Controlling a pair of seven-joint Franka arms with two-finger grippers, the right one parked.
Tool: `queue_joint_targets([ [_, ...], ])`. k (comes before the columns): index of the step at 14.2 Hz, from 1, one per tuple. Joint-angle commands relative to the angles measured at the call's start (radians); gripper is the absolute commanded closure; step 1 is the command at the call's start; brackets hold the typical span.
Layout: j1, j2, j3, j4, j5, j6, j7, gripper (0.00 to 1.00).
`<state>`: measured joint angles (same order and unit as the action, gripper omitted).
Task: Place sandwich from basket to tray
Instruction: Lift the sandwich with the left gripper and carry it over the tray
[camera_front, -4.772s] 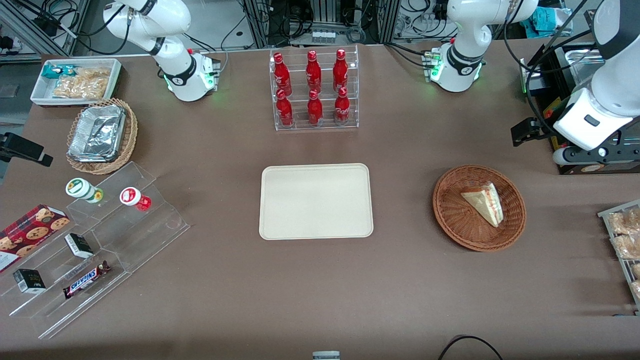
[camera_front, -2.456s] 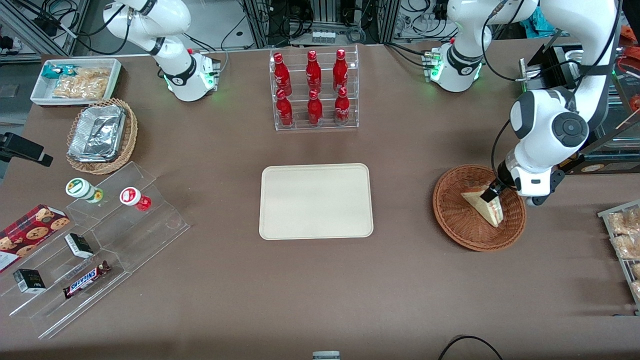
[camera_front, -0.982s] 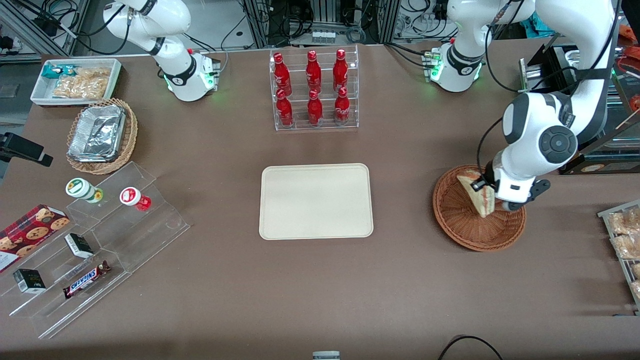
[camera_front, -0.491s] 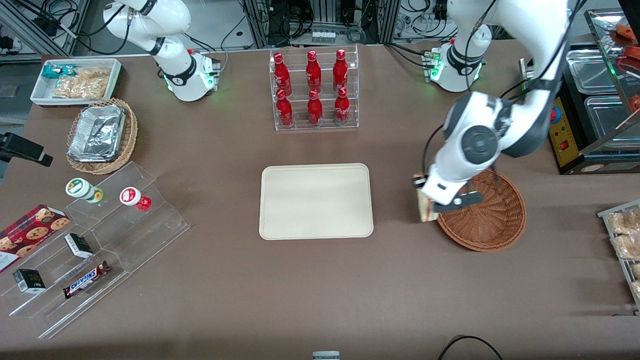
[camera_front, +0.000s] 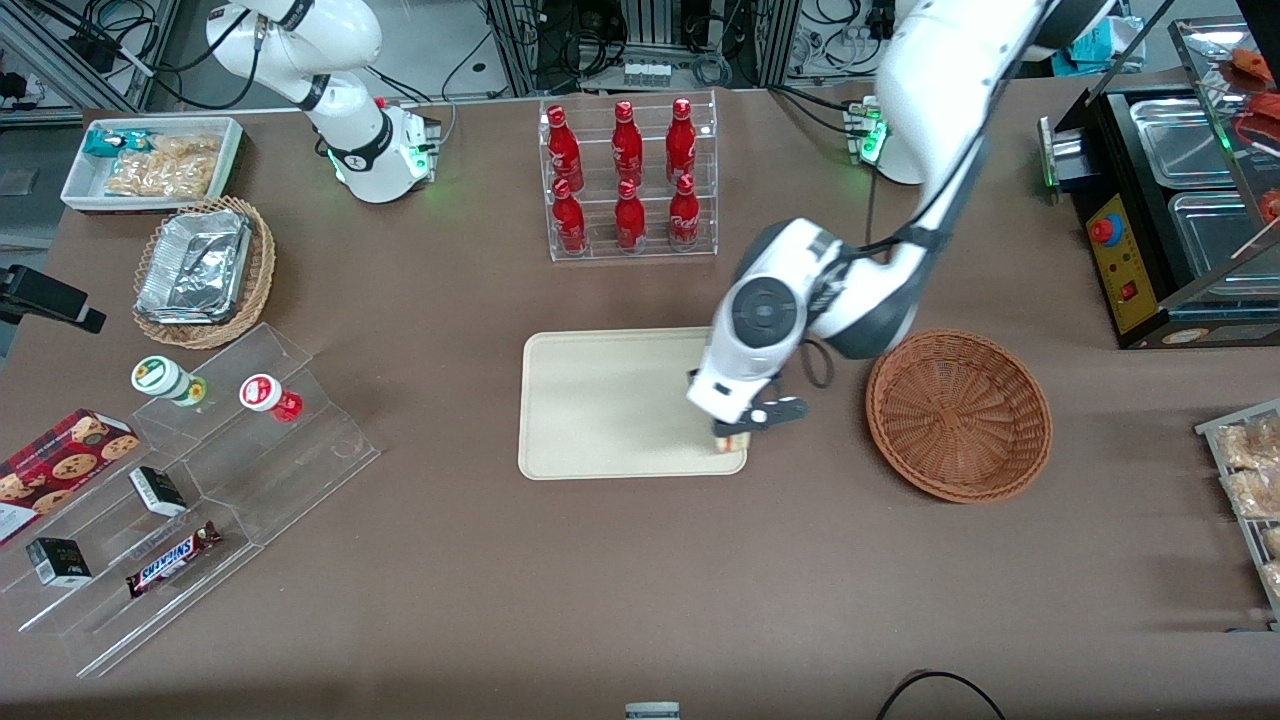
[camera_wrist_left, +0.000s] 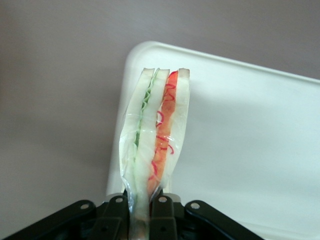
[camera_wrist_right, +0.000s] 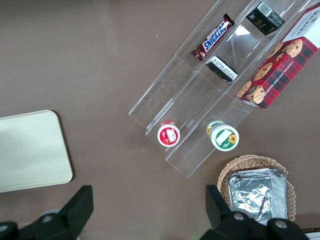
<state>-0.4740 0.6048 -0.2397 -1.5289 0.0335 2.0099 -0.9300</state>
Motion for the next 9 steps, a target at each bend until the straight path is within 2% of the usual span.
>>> queue_joint_targets([
  [1, -0.077, 0.096, 0.011, 0.143, 0.026, -0.020, -0.075, 1.00],
  [6, -0.169, 0.168, 0.011, 0.180, 0.124, 0.075, -0.194, 1.00],
  [9, -0.175, 0.199, 0.008, 0.180, 0.125, 0.137, -0.201, 1.00],
])
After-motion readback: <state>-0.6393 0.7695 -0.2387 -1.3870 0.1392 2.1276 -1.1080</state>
